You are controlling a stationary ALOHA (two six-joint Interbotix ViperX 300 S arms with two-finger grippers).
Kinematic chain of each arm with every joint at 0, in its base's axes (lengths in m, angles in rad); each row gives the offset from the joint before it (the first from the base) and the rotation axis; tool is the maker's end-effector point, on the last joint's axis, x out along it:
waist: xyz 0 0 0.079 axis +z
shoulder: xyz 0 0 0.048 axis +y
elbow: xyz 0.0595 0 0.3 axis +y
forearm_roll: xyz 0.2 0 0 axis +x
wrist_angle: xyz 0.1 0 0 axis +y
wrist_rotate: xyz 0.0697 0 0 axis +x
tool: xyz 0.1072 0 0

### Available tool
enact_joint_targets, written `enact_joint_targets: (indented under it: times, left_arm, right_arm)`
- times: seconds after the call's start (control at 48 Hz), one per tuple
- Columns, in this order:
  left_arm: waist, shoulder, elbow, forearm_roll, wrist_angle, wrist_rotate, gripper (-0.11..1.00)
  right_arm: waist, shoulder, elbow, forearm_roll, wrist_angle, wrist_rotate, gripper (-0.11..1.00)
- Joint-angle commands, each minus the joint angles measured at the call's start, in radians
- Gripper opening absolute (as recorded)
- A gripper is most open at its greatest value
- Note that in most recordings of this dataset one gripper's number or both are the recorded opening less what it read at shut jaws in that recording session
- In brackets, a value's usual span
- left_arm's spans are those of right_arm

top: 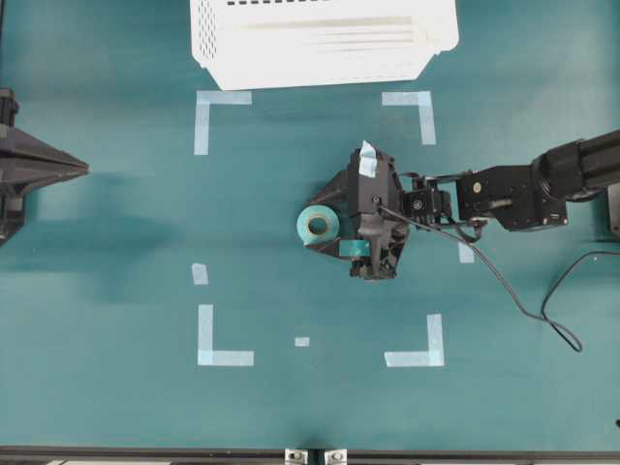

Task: Put the tape in the middle into the white basket.
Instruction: 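Lower the right gripper around the tape roll and close on it, then lift the tape roll and carry it up toward the white basket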

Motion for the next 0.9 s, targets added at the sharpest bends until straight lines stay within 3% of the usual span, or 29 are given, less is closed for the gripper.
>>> enact_joint_targets:
  times: [0.0, 0.396, 0.645, 0.874]
  left_arm:
    - [0.003, 0.009, -0.011, 0.000, -0.008, 0.000, -0.11]
    - [0.005, 0.008, -0.011, 0.000, -0.009, 0.000, -0.11]
    - [0.003, 0.008, -0.011, 0.000, -0.009, 0.000, -0.11]
    - [0.003, 0.008, -0.012, 0.000, -0.009, 0.000, -0.11]
  right_arm:
    - [0.000, -0.012, -0.015, -0.002, 0.003, 0.002, 0.66]
    - [0.003, -0.074, -0.008, -0.005, 0.011, 0.002, 0.66]
    - [0.005, -0.184, -0.011, -0.006, 0.126, 0.002, 0.66]
    - [0.002, -0.276, -0.005, -0.006, 0.163, 0.000, 0.66]
